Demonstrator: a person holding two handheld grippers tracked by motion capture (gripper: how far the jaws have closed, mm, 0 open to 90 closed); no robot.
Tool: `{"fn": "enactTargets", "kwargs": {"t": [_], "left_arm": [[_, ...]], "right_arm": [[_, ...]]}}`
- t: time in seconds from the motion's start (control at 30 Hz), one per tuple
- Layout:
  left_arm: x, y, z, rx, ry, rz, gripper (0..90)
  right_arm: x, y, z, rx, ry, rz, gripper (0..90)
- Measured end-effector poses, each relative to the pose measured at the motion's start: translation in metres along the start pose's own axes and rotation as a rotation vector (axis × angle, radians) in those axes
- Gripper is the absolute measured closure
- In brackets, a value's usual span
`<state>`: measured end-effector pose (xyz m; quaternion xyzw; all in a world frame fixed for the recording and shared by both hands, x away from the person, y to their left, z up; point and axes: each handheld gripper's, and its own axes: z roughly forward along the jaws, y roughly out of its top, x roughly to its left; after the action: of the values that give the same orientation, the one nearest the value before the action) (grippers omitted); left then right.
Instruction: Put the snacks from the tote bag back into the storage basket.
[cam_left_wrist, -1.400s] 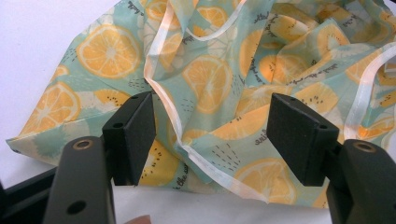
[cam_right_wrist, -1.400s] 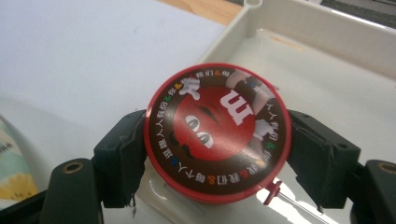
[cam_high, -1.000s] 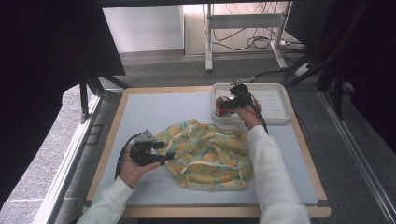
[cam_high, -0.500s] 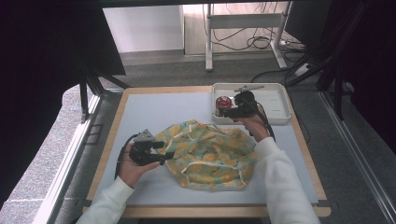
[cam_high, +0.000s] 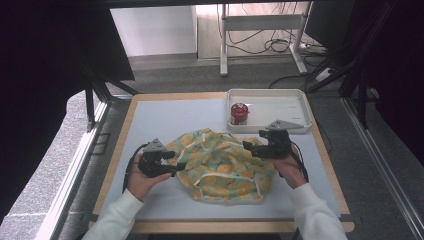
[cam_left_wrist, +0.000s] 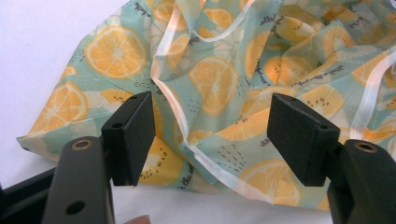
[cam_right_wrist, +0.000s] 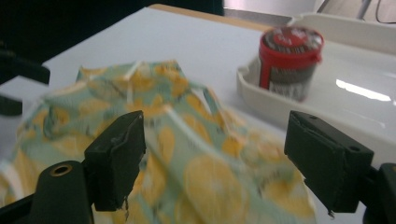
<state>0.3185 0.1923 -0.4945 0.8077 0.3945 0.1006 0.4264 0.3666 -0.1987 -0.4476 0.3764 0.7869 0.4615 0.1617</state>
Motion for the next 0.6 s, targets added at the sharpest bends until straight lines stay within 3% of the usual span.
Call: {"fn": "enactTargets", "kwargs": {"t": [0.17, 0.3, 0.5, 0.6], "left_arm": [[0.002, 0.000, 0.000, -0.001, 0.005, -0.007, 33.0], [0.002, 0.000, 0.000, -0.001, 0.009, -0.007, 33.0], [0.002, 0.000, 0.000, 0.002, 0.014, -0.007, 33.0], [0.002, 0.000, 0.000, 0.003, 0.016, -0.004, 32.9]], "right_arm": [[-0.007, -0.033, -0.021, 0.011, -0.019, 0.034, 20.9], [-0.017, -0.052, -0.037, -0.013, -0.029, 0.081, 20.9], [-0.025, -0.057, -0.047, -0.051, -0.034, 0.114, 20.9], [-0.023, -0.057, -0.046, -0.046, -0.036, 0.093, 20.9]]}}
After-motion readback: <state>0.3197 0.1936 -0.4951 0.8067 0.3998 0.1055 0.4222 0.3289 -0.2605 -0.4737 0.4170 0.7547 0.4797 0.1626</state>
